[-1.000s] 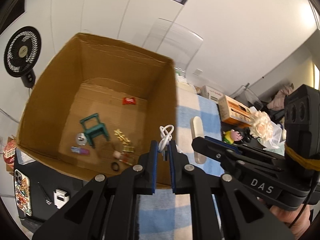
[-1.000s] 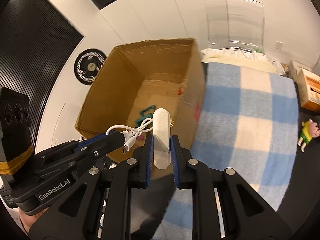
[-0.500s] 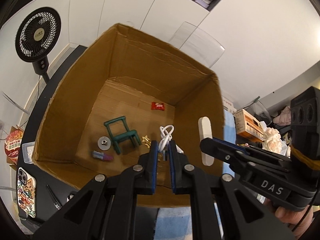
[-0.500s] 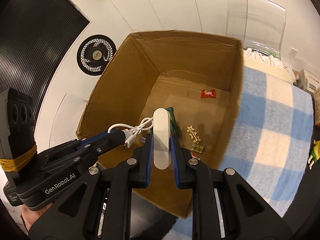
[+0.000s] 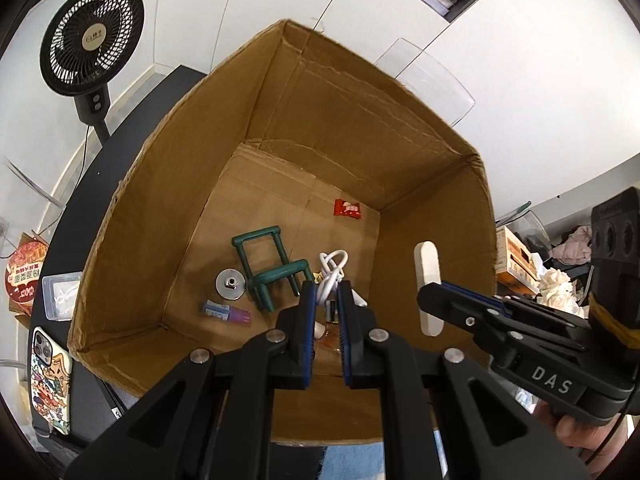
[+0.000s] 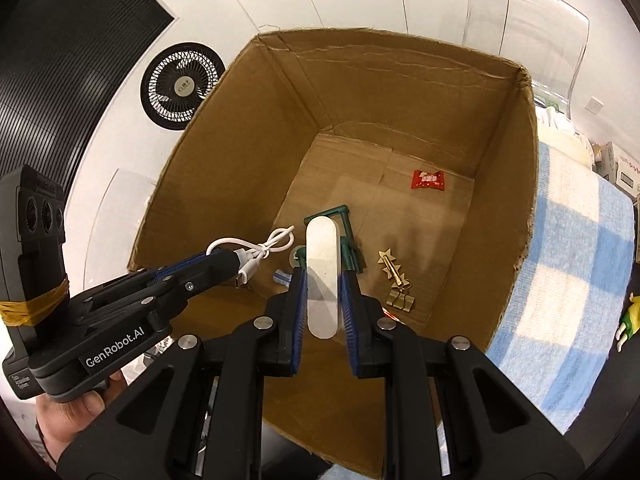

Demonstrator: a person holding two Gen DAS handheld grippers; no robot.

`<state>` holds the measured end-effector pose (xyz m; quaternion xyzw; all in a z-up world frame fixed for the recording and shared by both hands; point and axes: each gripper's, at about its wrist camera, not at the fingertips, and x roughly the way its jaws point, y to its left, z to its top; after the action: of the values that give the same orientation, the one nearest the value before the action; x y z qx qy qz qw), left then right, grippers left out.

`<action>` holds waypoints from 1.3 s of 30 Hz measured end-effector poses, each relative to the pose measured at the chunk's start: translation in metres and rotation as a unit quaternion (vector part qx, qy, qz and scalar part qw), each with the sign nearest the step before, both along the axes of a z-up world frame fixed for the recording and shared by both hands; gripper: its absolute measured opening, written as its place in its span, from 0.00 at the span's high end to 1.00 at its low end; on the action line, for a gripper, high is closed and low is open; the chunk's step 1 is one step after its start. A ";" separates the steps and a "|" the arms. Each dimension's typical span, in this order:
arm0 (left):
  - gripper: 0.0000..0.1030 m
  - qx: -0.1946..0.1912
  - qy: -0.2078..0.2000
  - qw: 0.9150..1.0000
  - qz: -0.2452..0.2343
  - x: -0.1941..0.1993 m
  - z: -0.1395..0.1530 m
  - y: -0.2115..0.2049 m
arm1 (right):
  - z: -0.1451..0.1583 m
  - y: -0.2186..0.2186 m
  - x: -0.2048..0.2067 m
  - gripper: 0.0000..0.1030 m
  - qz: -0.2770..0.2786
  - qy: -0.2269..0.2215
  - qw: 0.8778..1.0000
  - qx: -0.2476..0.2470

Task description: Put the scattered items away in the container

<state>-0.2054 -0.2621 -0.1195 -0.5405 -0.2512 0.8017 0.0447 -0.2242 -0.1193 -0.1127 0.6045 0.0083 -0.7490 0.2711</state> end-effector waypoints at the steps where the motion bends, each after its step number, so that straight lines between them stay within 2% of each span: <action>1: 0.90 0.000 -0.002 1.000 0.000 0.000 -0.002 0.000 | -0.001 0.000 0.000 0.83 0.001 0.000 1.000 0.001; 11: 0.89 -0.020 -0.011 1.000 -0.004 -0.001 -0.007 0.001 | -0.007 0.002 -0.001 0.81 0.007 0.004 1.000 0.012; 13: 0.84 -0.026 -0.012 1.000 -0.003 0.000 -0.007 0.001 | -0.006 0.003 -0.002 0.80 0.004 0.003 1.000 0.010; 16: 0.64 -0.028 -0.008 1.000 -0.005 0.001 -0.006 0.003 | -0.003 0.006 -0.002 0.80 -0.001 0.007 1.000 0.010; 18: 0.43 -0.029 -0.004 1.000 -0.007 0.001 -0.005 0.005 | 0.000 0.009 -0.002 0.72 -0.006 0.010 1.000 0.009; 20: 0.29 -0.051 -0.004 0.999 -0.009 0.001 -0.002 0.010 | 0.002 0.012 -0.002 0.55 -0.012 0.011 1.000 0.008; 22: 0.25 -0.067 -0.005 0.998 -0.007 0.000 0.000 0.012 | 0.004 0.015 -0.002 0.46 -0.020 0.014 1.000 0.007; 24: 0.22 -0.068 -0.005 0.998 -0.004 -0.001 0.001 0.012 | 0.006 0.019 -0.003 0.33 -0.025 0.012 1.000 -0.001; 25: 0.20 -0.065 -0.003 0.998 -0.004 -0.001 0.001 0.012 | 0.008 0.022 -0.003 0.17 -0.029 0.013 0.999 -0.004; 26: 0.17 -0.063 -0.002 0.998 -0.003 -0.001 0.001 0.012 | 0.009 0.024 -0.003 0.05 -0.032 0.014 0.999 -0.007; 30: 0.06 -0.080 0.001 0.997 -0.006 -0.002 0.005 0.016 | 0.018 0.031 -0.001 0.00 -0.041 0.029 0.999 -0.009; 39: 0.04 -0.095 0.004 0.995 0.006 -0.001 0.016 0.020 | 0.031 0.036 0.005 0.00 -0.032 0.049 0.998 0.005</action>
<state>-0.2067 -0.2421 -0.1039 -0.5375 -0.1772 0.8244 -0.0110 -0.2190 -0.0832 -0.0821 0.5685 0.0063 -0.7860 0.2429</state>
